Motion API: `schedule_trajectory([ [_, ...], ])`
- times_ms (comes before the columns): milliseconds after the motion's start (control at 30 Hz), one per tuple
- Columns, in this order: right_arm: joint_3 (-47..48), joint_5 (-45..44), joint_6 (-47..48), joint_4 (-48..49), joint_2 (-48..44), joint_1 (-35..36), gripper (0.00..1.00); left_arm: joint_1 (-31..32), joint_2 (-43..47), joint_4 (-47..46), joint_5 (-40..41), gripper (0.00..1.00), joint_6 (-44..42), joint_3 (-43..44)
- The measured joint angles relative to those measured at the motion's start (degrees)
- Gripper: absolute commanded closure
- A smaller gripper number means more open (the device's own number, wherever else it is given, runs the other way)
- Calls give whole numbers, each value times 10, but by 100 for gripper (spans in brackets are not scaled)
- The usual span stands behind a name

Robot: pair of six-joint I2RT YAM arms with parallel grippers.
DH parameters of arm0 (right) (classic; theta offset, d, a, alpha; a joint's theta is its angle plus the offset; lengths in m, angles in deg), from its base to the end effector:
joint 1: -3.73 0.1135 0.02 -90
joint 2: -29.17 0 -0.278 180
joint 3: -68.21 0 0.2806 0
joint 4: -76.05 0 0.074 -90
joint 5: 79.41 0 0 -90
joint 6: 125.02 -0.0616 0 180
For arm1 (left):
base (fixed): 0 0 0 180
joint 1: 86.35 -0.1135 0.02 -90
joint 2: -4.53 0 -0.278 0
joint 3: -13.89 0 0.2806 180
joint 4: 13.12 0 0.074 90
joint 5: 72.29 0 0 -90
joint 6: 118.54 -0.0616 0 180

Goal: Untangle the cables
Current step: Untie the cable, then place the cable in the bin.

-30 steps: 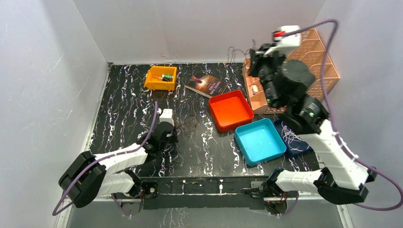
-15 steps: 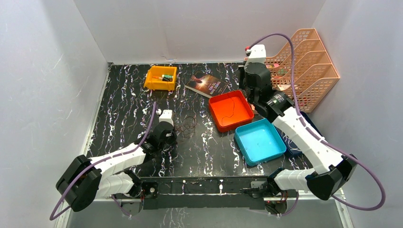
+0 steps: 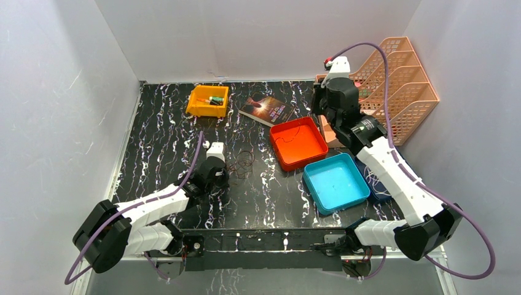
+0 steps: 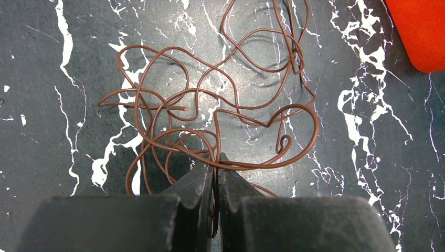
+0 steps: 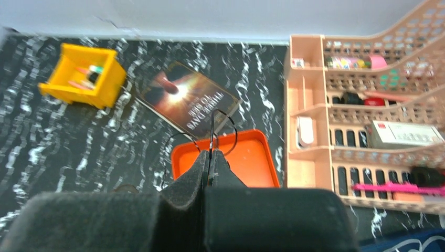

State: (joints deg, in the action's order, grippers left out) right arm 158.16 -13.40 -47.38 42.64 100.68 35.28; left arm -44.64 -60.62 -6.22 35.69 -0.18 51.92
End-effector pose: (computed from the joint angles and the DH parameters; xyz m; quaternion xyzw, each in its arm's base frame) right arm 0.2891 0.1481 0.4323 -0.0045 0.7861 0.0698 0.6141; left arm 0.2089 -0.1607 0.1637 0.0285 0.8748 -0.1531 0.4588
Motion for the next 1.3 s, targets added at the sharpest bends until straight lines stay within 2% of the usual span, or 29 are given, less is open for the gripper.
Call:
schedule_trajectory([
  [300,112,45,0,-2,-8,0,100,0,2,4,2,100,2,0],
  [533,132,42,5,1,-6,0,100,0,3,4,2,100,2,0],
  [1233,-82,39,-24,26,43,-26,100,0,23,15,0,100,2,0],
  [1300,-101,45,-31,28,54,-27,95,0,23,15,-1,100,2,0],
])
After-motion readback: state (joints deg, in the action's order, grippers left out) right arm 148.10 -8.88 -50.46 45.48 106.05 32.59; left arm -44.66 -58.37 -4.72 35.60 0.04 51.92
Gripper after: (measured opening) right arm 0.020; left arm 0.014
